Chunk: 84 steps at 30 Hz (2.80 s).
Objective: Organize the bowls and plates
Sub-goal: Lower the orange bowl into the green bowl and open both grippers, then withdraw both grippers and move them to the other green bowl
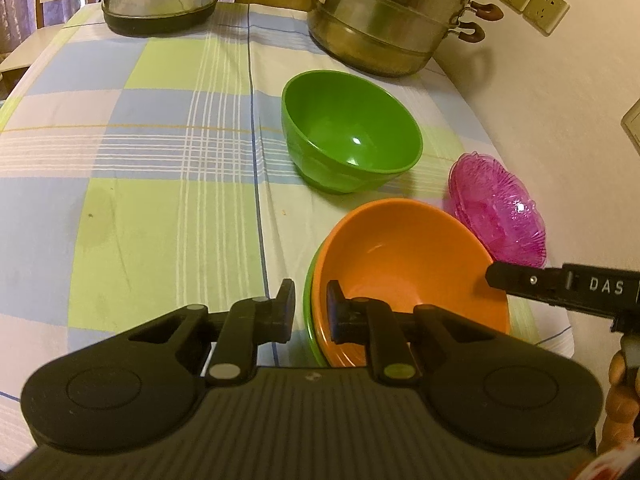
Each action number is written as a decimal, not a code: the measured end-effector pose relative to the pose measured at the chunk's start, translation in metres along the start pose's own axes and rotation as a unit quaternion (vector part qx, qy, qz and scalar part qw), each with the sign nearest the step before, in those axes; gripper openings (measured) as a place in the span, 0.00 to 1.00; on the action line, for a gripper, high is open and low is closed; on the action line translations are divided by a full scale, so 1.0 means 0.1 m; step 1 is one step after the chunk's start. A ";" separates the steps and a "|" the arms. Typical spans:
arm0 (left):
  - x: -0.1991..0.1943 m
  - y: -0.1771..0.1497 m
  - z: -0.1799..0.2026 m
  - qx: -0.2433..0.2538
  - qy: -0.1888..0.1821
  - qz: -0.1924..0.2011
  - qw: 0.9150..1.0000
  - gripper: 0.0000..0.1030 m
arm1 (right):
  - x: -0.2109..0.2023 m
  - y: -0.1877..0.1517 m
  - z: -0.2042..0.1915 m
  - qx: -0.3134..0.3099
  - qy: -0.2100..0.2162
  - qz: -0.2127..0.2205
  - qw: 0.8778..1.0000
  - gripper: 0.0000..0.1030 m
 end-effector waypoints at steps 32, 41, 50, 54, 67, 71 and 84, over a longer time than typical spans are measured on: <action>-0.85 -0.61 -0.09 -0.009 0.038 0.041 0.998 0.78 | -0.59 -0.79 -0.15 -0.060 -0.034 -0.013 0.998 0.70; -0.89 -0.77 -0.10 -0.010 0.045 0.037 0.998 0.82 | -0.66 -0.90 -0.09 -0.042 -0.038 -0.017 0.998 0.71; -0.91 -0.81 -0.10 -0.015 0.043 0.034 0.998 0.83 | -0.68 -0.95 -0.10 -0.039 -0.036 -0.019 0.998 0.72; -0.91 -0.81 -0.10 -0.017 0.042 0.033 0.998 0.83 | -0.68 -0.96 -0.10 -0.039 -0.035 -0.021 0.998 0.72; -0.91 -0.82 -0.08 -0.019 0.028 0.033 0.999 0.83 | -0.66 -0.99 -0.04 -0.044 -0.049 -0.028 0.997 0.72; -0.90 -0.82 -0.09 -0.022 0.025 0.032 0.999 0.83 | -0.66 -0.98 0.00 -0.043 -0.056 -0.029 0.997 0.72; -0.88 -0.58 -0.20 -0.031 0.023 0.041 0.998 0.83 | -0.72 -0.75 0.12 -0.039 -0.065 -0.013 0.997 0.72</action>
Point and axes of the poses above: each gripper's, at about its wrist camera, not at the fingertips, and x roughly the way its jaws point, z to its right, y to its top, the point moved 10 cm from there along x, roughly the way its jaws point, and after that the axes turned 14 degrees about y, right-handed, at the moved point
